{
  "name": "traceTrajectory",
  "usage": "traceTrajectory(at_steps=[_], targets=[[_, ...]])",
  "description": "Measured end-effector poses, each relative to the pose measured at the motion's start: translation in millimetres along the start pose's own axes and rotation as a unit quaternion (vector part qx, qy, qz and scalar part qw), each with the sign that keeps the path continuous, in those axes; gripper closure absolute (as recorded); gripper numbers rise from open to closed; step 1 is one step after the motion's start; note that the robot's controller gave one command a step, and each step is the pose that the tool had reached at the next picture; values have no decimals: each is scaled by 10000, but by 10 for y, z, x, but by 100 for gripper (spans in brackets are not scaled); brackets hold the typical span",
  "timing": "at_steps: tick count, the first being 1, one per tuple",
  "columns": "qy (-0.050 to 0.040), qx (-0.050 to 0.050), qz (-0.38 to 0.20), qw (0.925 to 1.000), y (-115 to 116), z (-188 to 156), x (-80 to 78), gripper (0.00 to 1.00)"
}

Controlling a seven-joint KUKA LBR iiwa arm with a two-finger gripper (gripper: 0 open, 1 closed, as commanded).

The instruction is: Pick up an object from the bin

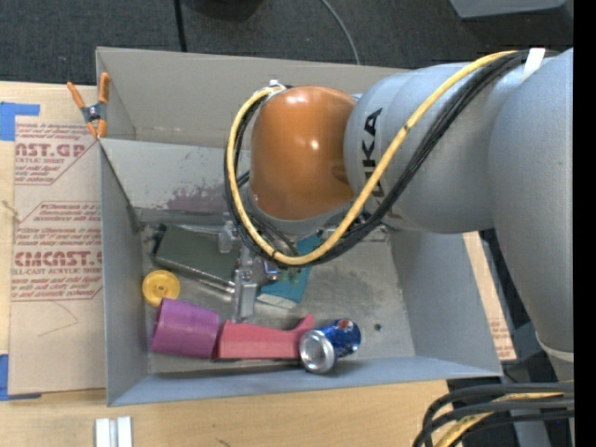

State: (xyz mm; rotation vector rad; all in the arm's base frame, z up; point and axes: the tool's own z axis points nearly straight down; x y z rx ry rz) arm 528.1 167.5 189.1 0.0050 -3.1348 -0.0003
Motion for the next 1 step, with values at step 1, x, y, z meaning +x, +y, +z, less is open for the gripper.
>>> traceTrajectory(at_steps=[1], targets=[[-38, -7, 11, 10000, -10, -48, -18, 0]])
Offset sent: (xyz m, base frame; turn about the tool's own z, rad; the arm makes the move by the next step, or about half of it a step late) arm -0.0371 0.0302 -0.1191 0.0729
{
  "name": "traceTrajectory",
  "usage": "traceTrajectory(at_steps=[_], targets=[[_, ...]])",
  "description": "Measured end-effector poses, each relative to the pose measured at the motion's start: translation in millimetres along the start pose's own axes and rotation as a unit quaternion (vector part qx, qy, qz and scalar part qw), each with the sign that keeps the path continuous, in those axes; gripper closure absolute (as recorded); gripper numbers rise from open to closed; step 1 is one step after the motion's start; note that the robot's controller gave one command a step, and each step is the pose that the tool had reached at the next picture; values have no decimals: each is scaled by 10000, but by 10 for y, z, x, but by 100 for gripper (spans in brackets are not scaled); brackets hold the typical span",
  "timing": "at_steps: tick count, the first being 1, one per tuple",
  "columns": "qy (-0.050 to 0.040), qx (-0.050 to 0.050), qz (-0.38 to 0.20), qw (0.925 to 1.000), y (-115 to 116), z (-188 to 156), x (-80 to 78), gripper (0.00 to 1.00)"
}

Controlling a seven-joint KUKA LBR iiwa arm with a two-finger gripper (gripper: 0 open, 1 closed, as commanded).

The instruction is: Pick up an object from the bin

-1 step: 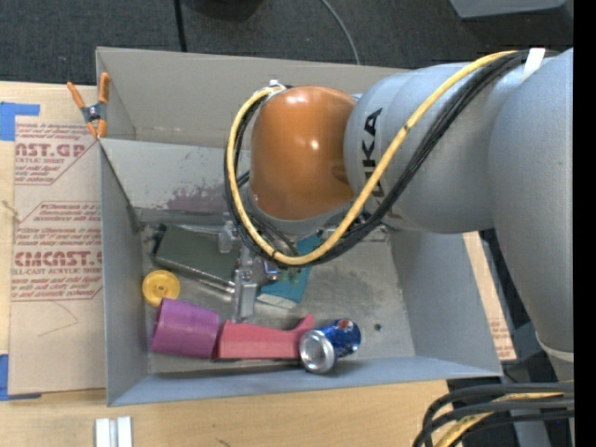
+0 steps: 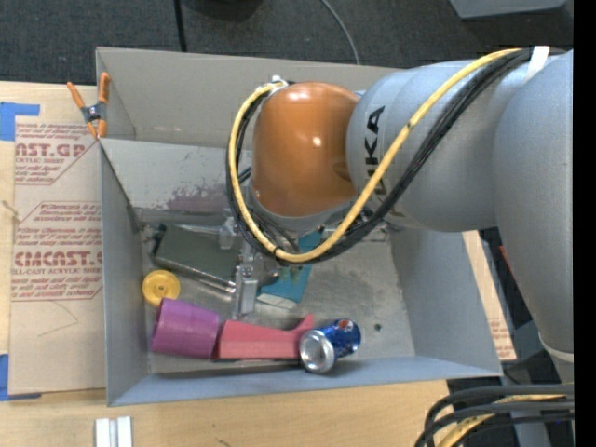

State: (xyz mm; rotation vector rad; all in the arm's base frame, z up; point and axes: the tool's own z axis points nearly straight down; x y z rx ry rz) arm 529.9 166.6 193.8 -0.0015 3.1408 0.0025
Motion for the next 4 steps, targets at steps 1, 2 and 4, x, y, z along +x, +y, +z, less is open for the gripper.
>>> traceTrajectory(at_steps=[1, 2, 4], targets=[[-12, -7, 166, 9999, 142, 542, 163, 0], [40, 10, 562, 9984, 181, 762, 317, 0], [20, 2, 1728, 9850, 397, 1086, 323, 0]])
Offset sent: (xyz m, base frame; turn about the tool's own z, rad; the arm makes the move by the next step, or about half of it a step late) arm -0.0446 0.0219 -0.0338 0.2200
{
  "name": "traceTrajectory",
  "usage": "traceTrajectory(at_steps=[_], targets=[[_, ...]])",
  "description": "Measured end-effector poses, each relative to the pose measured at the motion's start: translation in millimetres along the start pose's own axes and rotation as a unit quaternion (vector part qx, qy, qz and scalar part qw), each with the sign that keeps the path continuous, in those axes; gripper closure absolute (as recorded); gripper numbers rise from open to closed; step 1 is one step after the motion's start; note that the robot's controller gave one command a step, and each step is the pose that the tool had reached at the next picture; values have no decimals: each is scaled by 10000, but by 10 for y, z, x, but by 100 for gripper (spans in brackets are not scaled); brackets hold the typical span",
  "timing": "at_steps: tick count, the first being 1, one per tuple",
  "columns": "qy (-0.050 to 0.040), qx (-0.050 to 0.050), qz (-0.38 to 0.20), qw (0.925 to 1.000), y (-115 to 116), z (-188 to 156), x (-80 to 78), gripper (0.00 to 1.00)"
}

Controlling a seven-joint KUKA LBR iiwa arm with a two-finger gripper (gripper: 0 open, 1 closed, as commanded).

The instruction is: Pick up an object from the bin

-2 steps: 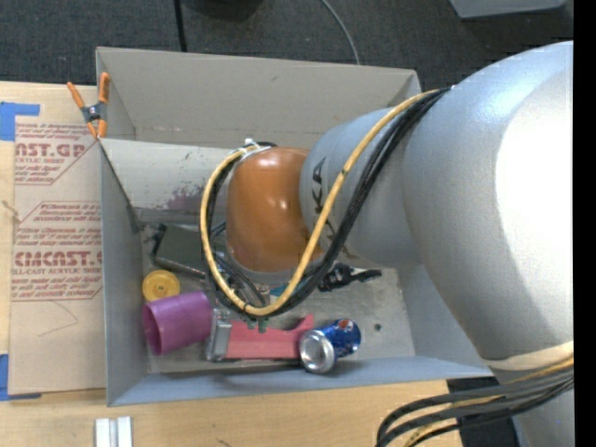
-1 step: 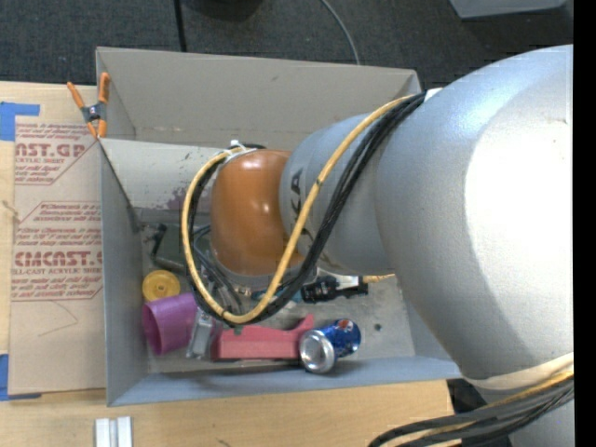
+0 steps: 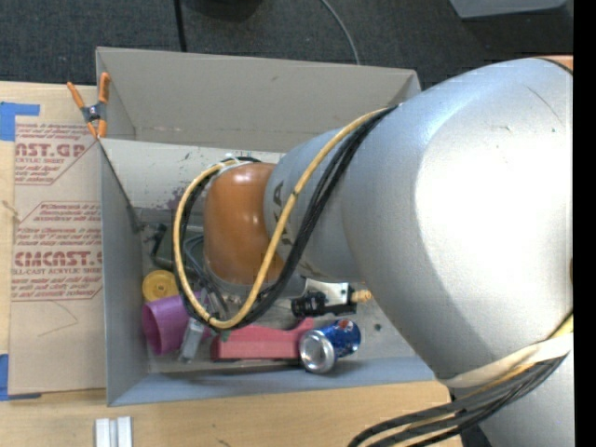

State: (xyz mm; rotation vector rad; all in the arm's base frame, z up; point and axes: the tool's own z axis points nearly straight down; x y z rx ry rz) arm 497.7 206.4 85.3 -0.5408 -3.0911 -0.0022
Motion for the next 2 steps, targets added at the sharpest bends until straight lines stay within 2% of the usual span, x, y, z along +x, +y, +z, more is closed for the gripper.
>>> traceTrajectory(at_steps=[1, 2], targets=[[-5, 44, 1095, 9940, 98, 148, 14, 100], [-5, 44, 1095, 9940, 98, 148, 14, 100]])
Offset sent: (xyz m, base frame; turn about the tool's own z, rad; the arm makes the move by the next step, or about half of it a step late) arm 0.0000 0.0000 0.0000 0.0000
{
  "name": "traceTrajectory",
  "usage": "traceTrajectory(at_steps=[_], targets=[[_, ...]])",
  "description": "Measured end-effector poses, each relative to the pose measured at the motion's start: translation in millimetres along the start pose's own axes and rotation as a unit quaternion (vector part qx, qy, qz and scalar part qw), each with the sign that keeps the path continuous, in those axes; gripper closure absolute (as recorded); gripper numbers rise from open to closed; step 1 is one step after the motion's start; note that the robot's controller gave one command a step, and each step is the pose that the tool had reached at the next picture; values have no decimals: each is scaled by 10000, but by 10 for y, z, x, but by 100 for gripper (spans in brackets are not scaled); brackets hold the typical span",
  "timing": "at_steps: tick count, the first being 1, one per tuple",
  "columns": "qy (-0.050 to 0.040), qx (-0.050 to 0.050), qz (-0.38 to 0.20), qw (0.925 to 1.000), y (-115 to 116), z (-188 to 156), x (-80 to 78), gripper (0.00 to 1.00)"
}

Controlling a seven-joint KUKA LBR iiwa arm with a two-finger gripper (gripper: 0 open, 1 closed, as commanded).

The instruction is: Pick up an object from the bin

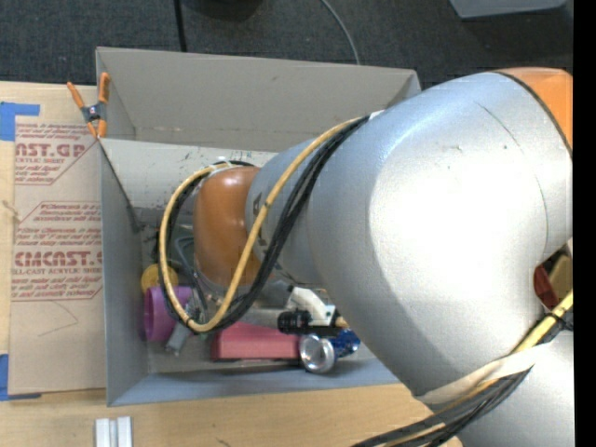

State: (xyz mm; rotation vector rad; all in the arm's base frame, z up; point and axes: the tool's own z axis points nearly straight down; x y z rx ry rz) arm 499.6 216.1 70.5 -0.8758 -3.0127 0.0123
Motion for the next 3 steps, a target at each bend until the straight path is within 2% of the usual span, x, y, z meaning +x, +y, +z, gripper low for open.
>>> traceTrajectory(at_steps=[1, 2, 3], targets=[[10, 13, 2, 10000, -12, -54, 12, 100], [22, 10, 3, 10000, -9, -261, 25, 100], [-5, -23, -5, 10000, 12, -394, 11, 100]])
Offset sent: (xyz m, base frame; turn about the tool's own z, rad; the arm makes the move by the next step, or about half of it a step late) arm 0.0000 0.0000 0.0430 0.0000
